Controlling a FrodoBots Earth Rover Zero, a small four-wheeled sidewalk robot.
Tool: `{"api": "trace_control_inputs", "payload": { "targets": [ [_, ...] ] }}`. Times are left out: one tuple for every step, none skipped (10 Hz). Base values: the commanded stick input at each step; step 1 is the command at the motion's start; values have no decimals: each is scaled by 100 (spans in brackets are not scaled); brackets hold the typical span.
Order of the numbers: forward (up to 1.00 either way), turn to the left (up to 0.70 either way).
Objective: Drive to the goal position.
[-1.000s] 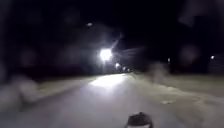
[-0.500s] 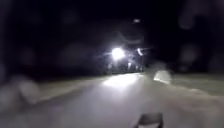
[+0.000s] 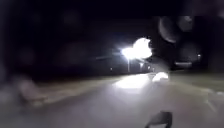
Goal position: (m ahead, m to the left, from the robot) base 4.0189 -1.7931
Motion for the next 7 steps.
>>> {"api": "trace_control_inputs", "payload": {
  "targets": [
    [100,11],
    [100,8],
    [100,5],
    [100,-1],
    [100,-19],
    [100,-28],
    [100,-27]
  ]
}}
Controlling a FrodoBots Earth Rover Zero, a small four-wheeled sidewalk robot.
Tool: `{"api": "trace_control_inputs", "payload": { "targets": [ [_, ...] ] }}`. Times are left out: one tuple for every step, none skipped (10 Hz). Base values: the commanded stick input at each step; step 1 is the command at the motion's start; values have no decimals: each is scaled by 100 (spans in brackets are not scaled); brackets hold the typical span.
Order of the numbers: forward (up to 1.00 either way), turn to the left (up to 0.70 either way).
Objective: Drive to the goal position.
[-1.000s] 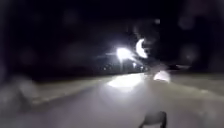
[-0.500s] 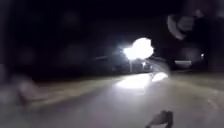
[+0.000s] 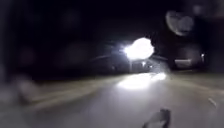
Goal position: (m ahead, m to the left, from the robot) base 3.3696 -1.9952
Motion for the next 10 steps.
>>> {"api": "trace_control_inputs", "payload": {
  "targets": [
    [100,-27],
    [100,-27],
    [100,-30],
    [100,-33],
    [100,-35],
    [100,-24],
    [100,-6],
    [100,0],
    [100,0],
    [100,0]
  ]
}}
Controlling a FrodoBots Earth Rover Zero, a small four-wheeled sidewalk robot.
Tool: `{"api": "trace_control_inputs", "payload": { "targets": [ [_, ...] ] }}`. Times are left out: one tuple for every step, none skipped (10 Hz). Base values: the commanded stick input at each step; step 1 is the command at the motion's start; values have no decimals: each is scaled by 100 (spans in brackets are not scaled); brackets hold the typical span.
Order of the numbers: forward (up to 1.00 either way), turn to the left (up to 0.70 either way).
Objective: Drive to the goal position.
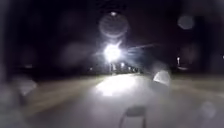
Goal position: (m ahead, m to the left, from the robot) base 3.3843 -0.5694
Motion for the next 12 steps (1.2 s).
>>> {"api": "trace_control_inputs", "payload": {
  "targets": [
    [100,0],
    [100,1],
    [100,4],
    [100,8],
    [100,12],
    [100,16],
    [100,19],
    [100,23],
    [100,26],
    [100,29],
    [100,31],
    [100,33]
  ]
}}
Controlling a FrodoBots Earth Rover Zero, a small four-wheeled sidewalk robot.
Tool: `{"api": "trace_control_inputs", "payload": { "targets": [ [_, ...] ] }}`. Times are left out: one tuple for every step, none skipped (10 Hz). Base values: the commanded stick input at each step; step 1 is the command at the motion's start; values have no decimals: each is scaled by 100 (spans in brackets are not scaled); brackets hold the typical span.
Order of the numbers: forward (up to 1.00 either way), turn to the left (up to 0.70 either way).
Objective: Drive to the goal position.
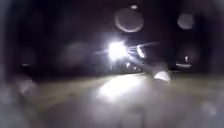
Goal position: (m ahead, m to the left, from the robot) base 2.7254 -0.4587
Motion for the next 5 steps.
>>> {"api": "trace_control_inputs", "payload": {
  "targets": [
    [100,36],
    [100,37],
    [100,36],
    [100,28],
    [100,15]
  ]
}}
